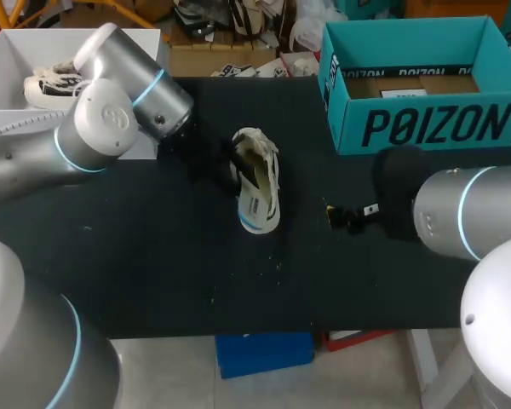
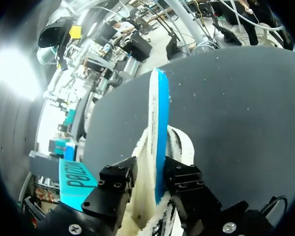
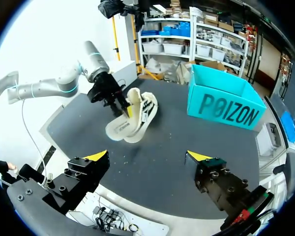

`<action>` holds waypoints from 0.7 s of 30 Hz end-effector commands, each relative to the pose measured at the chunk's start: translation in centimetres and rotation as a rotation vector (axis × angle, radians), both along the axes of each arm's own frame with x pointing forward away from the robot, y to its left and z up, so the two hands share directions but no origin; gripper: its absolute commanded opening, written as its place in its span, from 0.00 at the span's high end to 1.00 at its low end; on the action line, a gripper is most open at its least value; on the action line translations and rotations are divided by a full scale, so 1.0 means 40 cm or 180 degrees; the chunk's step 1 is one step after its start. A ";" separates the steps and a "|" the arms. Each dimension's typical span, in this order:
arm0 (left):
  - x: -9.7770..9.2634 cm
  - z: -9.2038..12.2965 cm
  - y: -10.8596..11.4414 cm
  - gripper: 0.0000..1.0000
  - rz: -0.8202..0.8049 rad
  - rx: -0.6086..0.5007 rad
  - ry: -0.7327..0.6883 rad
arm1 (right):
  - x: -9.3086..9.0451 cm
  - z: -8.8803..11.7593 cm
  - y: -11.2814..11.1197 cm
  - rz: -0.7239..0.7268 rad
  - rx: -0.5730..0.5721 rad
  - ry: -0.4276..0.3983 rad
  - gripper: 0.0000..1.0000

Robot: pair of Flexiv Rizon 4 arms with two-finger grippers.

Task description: Take the shoe out of the shoebox, open the shoe tongue, remove and reinsert the insole, then place the shoe into the shoebox

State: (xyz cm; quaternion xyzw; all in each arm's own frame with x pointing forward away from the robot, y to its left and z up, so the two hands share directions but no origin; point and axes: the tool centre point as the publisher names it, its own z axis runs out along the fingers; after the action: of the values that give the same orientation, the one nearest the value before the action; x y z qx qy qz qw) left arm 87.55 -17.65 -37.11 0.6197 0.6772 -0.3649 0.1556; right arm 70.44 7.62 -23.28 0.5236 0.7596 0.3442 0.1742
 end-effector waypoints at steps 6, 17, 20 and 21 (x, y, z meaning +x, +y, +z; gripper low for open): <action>-0.090 0.050 0.027 0.18 -0.0026 -0.0023 -0.0103 | 0.000 -0.006 0.006 -0.0011 0.0002 -0.0015 0.00; -0.125 0.041 0.008 0.78 -0.0142 -0.0002 -0.0054 | 0.000 -0.006 0.006 -0.0011 0.0002 -0.0015 0.00; -0.128 0.032 0.005 1.00 -0.0157 0.0034 -0.0039 | 0.000 -0.006 0.006 -0.0011 0.0002 -0.0015 0.00; -0.126 0.029 0.005 1.00 -0.0131 0.0063 -0.0032 | 0.000 -0.006 0.006 -0.0011 0.0002 -0.0015 0.00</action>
State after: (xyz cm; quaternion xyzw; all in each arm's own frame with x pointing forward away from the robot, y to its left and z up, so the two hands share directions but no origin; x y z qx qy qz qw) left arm 82.28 -17.11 -35.70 0.6375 0.6632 -0.3627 0.1490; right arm 70.42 7.61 -23.26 0.5235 0.7597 0.3440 0.1742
